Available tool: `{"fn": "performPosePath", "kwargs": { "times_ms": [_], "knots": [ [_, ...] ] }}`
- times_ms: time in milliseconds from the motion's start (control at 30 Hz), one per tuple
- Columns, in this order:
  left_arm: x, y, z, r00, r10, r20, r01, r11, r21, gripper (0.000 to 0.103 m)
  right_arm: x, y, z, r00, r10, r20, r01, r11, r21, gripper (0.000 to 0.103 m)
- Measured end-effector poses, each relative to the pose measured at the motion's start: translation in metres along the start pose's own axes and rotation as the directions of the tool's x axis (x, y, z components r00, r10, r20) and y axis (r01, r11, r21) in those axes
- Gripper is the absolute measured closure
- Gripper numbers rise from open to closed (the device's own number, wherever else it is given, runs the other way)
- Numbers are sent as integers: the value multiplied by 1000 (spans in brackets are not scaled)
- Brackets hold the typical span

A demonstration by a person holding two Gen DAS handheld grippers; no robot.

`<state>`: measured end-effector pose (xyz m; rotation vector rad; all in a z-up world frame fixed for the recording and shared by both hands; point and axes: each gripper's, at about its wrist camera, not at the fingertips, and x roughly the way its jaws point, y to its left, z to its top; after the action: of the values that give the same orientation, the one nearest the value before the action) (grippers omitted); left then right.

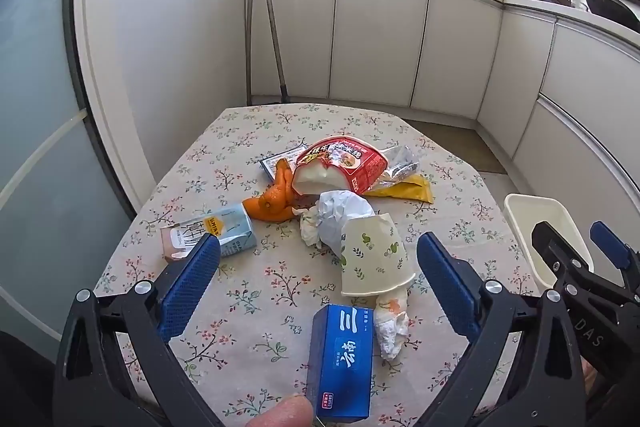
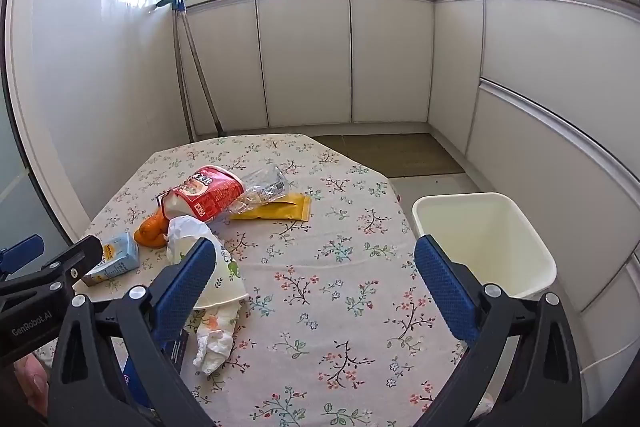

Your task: Collect trash

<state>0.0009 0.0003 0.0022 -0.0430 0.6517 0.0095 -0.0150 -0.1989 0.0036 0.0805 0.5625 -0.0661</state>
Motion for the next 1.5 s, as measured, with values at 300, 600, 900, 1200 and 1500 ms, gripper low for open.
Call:
{"fn": "performPosePath", "kwargs": {
  "times_ms": [300,600,900,1200,1500],
  "knots": [
    [-15,-5,2,1000,-5,18,5,1000,-12,8,-4,-3,0,1000,-2,5,1,1000,2,6],
    [-8,-4,-1,1000,-1,1,1,1000,2,8,-6,-10,2,1000,2,1,-2,1000,8,6],
    [-7,-5,-2,1000,-2,-2,2,1000,2,8,-4,-5,0,1000,-4,4,4,1000,3,6],
    [-6,-5,-3,1000,1,-7,-1,1000,4,8,-5,-9,-1,1000,-2,9,2,1000,16,6],
    [1,-5,-5,999,8,-41,-8,1000,1,8,-2,-10,-3,1000,-3,1,3,1000,20,6]
  ]
}}
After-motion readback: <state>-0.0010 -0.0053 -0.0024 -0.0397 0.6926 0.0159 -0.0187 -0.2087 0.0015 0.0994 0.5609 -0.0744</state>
